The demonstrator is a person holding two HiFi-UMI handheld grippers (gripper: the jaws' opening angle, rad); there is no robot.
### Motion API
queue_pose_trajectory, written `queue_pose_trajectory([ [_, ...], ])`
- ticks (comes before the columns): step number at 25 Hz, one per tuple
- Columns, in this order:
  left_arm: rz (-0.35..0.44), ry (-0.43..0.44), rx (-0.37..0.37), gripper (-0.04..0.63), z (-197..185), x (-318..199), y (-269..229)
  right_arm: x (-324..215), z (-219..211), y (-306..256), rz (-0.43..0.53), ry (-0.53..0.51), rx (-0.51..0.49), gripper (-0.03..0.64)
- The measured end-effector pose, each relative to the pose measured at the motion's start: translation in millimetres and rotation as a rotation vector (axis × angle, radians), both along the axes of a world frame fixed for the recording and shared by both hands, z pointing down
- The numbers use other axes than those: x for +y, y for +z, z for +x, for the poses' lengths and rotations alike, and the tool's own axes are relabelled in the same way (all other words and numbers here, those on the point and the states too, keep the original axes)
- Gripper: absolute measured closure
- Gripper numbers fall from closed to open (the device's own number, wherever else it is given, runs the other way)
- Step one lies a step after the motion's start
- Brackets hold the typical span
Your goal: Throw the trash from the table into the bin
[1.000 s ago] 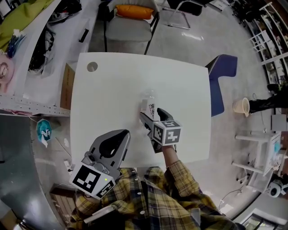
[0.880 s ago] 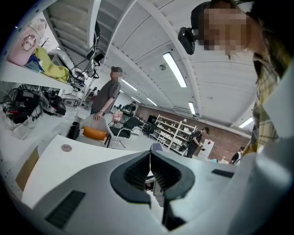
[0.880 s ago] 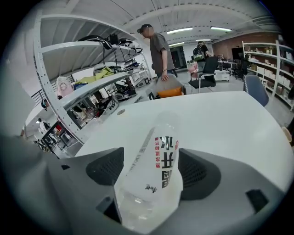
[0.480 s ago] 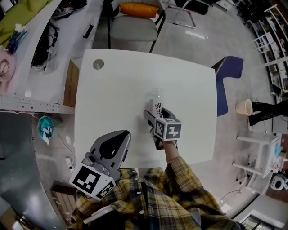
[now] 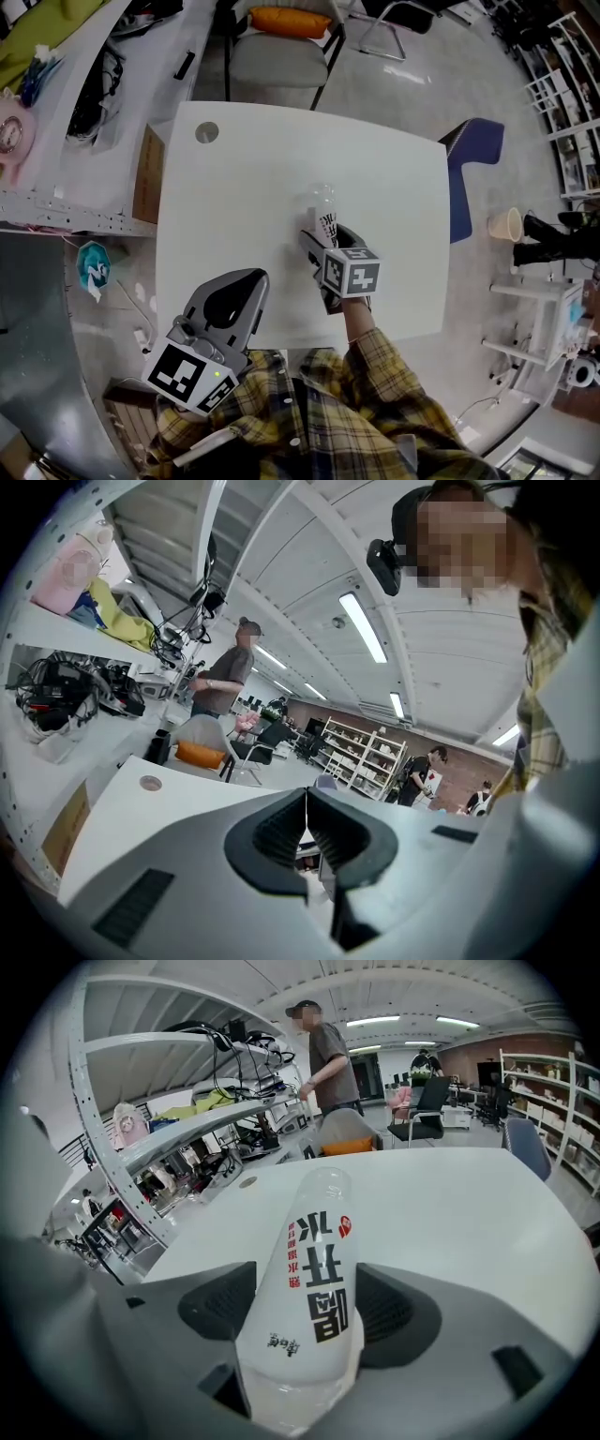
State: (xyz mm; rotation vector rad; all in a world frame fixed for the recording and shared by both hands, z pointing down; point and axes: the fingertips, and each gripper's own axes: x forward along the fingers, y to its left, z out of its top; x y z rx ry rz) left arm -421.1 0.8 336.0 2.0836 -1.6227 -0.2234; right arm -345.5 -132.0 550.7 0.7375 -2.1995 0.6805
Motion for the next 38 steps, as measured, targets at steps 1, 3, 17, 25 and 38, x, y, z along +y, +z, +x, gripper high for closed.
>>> queue_pose_trajectory([
  [1, 0.004, 0.002, 0.001, 0.584, 1, 1, -1, 1, -1, -4, 0.005, -0.003, -0.007, 0.288],
  [3, 0.010, 0.011, 0.002, 0.584, 4, 1, -2, 3, -1, -13, 0.016, -0.010, -0.020, 0.290],
  [17, 0.051, 0.148, 0.005, 0.584, 50, -11, -12, 13, 19, -76, 0.138, -0.036, -0.070, 0.290],
  [25, 0.077, 0.248, -0.018, 0.584, 92, -30, -23, 4, 63, -96, 0.174, 0.038, -0.100, 0.290],
  [38, 0.108, 0.406, -0.055, 0.584, 265, -69, -41, -30, 263, -124, 0.239, 0.224, -0.115, 0.290],
])
